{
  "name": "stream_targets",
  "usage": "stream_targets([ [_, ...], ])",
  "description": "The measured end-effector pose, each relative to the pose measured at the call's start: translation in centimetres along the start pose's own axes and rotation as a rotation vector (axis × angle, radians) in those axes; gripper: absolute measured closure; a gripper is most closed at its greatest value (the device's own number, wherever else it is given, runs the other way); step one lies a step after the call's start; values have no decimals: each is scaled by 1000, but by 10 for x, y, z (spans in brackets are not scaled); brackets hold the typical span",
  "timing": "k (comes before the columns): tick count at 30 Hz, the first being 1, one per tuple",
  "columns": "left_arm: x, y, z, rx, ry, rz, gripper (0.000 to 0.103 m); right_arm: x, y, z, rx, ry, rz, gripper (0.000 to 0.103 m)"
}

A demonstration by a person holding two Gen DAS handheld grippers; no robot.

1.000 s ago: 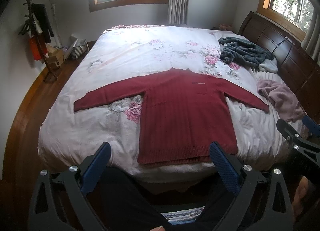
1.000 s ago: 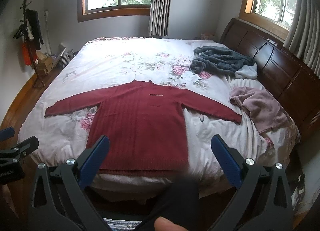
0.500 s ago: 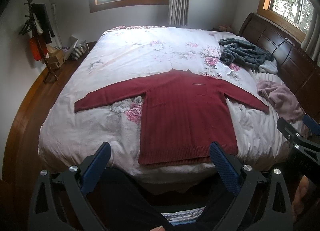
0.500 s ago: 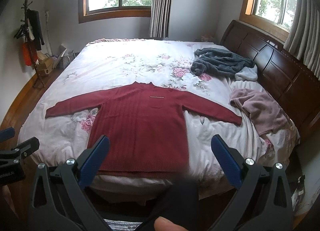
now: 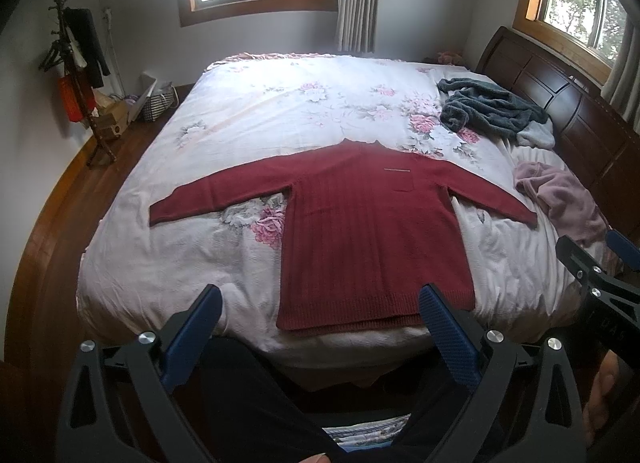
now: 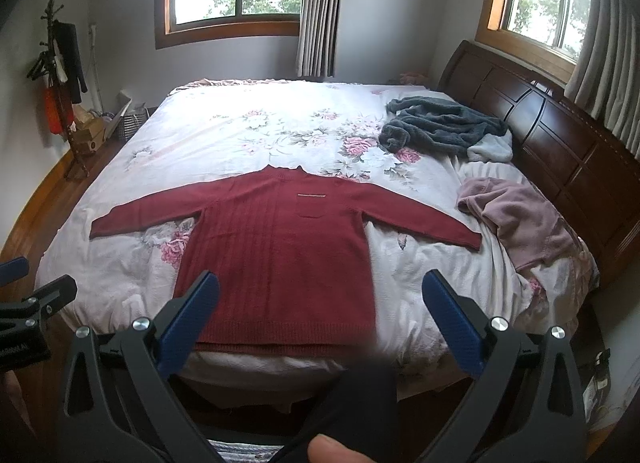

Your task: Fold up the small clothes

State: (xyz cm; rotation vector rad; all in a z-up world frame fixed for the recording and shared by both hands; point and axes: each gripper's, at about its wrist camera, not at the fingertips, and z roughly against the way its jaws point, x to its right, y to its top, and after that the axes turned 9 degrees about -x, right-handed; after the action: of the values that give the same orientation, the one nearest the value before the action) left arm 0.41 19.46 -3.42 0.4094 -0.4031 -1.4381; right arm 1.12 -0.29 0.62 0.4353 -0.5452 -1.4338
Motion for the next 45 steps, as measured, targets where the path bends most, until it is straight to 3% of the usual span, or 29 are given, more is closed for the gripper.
stream_targets([
  [22,6,12,-4,-8,-2,-8,4,7,-2,-10,-18,0,-20,3],
  [30,28,12,-32,18,38,-58,4,18,3,-33,-21,-13,-16,3],
  [32,33,12,-44,14,-7,-76,4,32,3,-43,36,10,-26,3],
  [34,33,11,-53,18,-82,-83,4,56,3,-64,88,128,-35,3],
  [38,27,10,-73,98,-255,-64,4,109,9,-119,-1,137,-158,3],
  [43,25,19,-118,27,-221,-46,4,208,3,-203,-100,220,-464,4],
  [44,25,21,-126,13,-216,-43,4,230,-3,-223,-128,256,-552,7],
  [45,24,23,-130,4,-221,-37,4,249,-7,-239,-145,279,-617,18],
])
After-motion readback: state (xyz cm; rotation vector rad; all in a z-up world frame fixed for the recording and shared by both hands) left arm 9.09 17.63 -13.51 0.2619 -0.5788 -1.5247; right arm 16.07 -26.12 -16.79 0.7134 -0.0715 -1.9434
